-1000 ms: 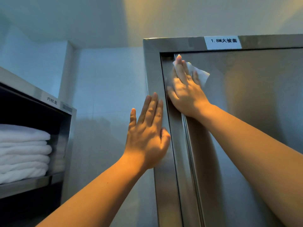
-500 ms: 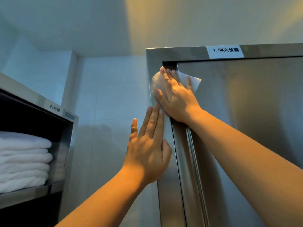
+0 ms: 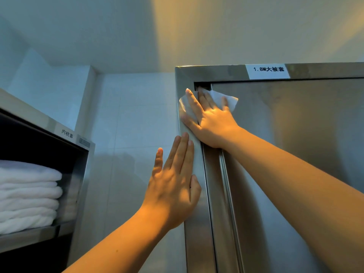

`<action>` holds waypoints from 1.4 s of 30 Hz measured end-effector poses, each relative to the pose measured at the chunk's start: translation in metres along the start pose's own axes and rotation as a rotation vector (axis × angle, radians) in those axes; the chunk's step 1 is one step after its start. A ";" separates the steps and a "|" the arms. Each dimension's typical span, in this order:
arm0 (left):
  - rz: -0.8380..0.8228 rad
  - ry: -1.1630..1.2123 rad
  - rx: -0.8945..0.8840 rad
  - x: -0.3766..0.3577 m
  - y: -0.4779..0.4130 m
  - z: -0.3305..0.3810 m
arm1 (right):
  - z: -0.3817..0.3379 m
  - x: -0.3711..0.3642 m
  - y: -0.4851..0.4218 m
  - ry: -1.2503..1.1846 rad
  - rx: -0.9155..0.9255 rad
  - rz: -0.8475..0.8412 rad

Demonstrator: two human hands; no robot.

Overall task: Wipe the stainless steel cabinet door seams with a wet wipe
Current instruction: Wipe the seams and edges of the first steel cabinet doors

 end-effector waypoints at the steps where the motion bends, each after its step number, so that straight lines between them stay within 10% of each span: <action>1: -0.006 0.011 0.000 -0.001 0.000 0.000 | 0.001 -0.004 0.008 -0.011 0.017 0.002; 42: 0.030 0.006 0.072 -0.005 0.049 0.018 | -0.010 -0.019 0.042 -0.106 0.021 -0.031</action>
Point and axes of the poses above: each hand's wrist, its own y-axis away from the middle knuckle, its own x-axis out of the back of the hand, z = x × y, the point moved 1 cm from there along -y, towards the middle knuckle, and after that the axes turned 11 degrees about -y, right-handed, at the moved point
